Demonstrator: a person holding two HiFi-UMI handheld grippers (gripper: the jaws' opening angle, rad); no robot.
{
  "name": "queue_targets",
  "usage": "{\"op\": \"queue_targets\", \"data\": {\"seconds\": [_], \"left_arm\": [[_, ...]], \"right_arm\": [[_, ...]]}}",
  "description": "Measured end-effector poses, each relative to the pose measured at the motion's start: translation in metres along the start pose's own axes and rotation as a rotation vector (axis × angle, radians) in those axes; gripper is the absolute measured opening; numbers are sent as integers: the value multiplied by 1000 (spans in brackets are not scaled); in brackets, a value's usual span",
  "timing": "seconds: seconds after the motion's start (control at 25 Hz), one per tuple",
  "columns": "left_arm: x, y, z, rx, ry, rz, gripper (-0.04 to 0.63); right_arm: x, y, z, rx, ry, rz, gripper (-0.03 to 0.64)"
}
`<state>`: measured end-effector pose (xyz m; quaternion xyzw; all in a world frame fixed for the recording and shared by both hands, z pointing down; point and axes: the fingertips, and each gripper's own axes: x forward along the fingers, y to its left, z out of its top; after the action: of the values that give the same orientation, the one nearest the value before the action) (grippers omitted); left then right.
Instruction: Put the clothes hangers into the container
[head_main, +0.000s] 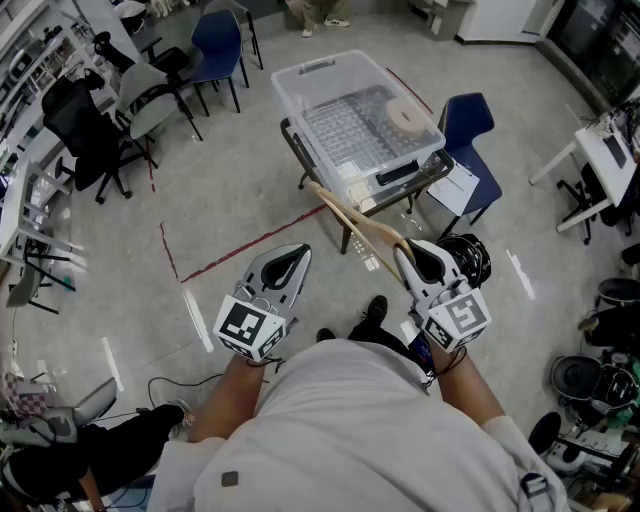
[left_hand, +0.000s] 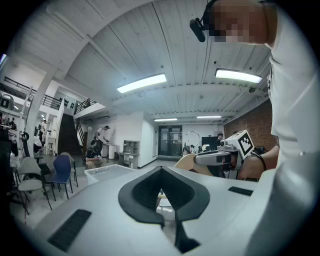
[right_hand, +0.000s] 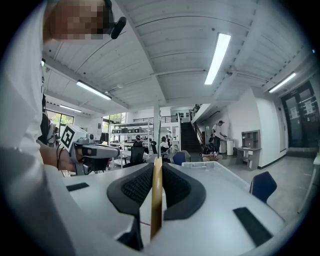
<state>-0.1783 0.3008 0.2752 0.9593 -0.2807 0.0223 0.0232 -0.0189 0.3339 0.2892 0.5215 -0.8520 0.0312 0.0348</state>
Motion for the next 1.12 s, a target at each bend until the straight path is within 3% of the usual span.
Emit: {"op": "queue_targets", "data": {"seconds": [0.68,1.12], "left_arm": [[49,4,-9,-14,22,5,15],[129,12,-2,-21,46,24,15]], "right_arm": [[13,-47,-3,-2,-2,39,64],[30,-130,5,0,-7,50,64]]}}
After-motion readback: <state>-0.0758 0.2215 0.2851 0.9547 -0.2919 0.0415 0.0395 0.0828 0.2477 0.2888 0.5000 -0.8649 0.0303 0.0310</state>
